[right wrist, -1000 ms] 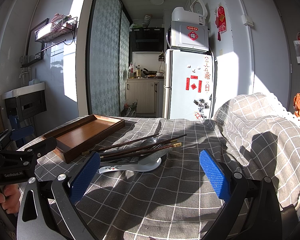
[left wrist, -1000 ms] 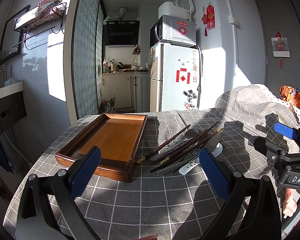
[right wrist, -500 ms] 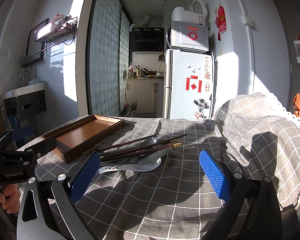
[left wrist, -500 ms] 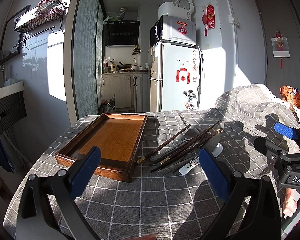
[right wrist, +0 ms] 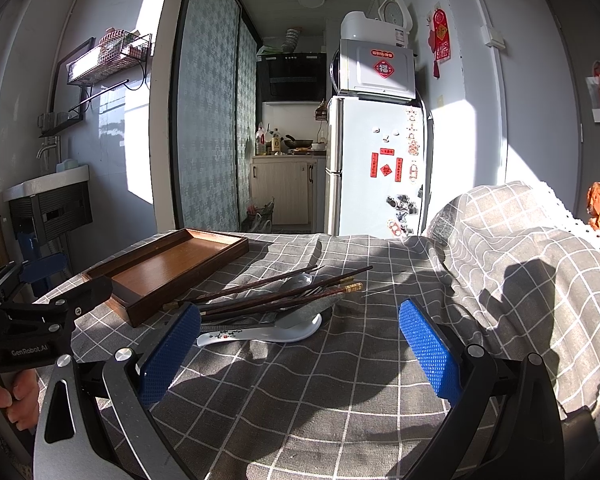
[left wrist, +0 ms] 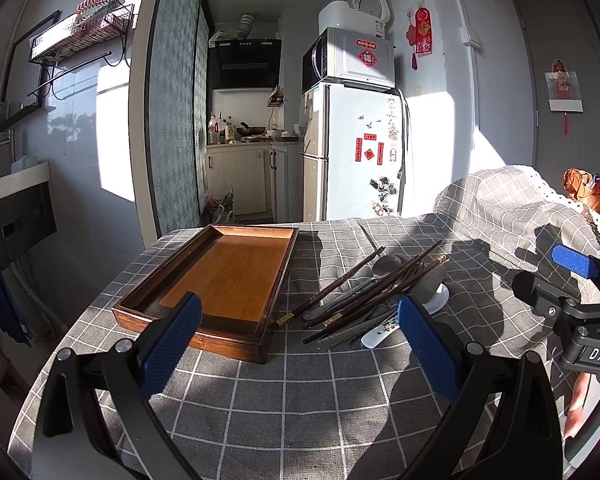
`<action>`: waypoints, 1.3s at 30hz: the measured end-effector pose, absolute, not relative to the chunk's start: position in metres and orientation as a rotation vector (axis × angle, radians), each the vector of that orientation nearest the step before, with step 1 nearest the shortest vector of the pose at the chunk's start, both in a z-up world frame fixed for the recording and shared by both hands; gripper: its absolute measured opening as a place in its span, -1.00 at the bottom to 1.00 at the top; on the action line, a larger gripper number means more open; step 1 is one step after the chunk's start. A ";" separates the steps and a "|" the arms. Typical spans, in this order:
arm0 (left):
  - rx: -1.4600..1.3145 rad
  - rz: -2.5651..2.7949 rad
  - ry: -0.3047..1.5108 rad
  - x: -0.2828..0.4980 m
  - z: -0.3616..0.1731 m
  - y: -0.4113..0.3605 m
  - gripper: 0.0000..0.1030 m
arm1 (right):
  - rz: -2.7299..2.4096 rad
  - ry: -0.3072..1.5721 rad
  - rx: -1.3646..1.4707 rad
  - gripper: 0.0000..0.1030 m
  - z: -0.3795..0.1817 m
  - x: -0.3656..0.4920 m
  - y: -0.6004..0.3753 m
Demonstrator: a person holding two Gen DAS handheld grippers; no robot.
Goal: Organize utensils
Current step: 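Reach the left gripper into the utensil pile and grasp a dark chopstick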
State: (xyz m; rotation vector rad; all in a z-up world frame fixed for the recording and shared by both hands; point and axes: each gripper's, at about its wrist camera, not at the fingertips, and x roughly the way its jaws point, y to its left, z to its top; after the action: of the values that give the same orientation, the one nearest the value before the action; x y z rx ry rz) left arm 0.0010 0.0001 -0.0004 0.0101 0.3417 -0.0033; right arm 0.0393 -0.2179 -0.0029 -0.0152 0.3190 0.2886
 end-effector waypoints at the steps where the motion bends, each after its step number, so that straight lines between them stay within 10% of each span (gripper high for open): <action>1: 0.006 -0.032 0.345 0.001 -0.001 0.001 0.95 | 0.299 0.350 -0.009 0.94 -0.004 0.044 -0.221; 11: 0.151 -0.262 0.510 0.025 -0.014 -0.015 0.95 | 0.445 0.621 0.070 0.91 0.011 0.086 -0.248; 20: 0.183 -0.316 0.565 0.064 -0.011 -0.016 0.93 | 0.506 0.760 0.267 0.40 0.014 0.166 -0.260; 28: 0.184 -0.376 0.703 0.111 -0.020 -0.018 0.15 | 0.464 0.883 0.502 0.03 -0.018 0.247 -0.280; 37: 0.286 -0.445 0.729 0.143 -0.032 -0.036 0.03 | 0.403 0.941 0.586 -0.28 -0.057 0.292 -0.275; 39: 0.298 -0.451 0.731 0.147 -0.036 -0.039 0.03 | 0.403 0.936 0.585 -0.64 -0.059 0.294 -0.273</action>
State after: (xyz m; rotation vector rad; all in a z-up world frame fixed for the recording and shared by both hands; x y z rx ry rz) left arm 0.1474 -0.0389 -0.0359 0.2981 0.7312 -0.4510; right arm 0.2940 -0.2726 -0.0587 0.5854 0.9364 0.4029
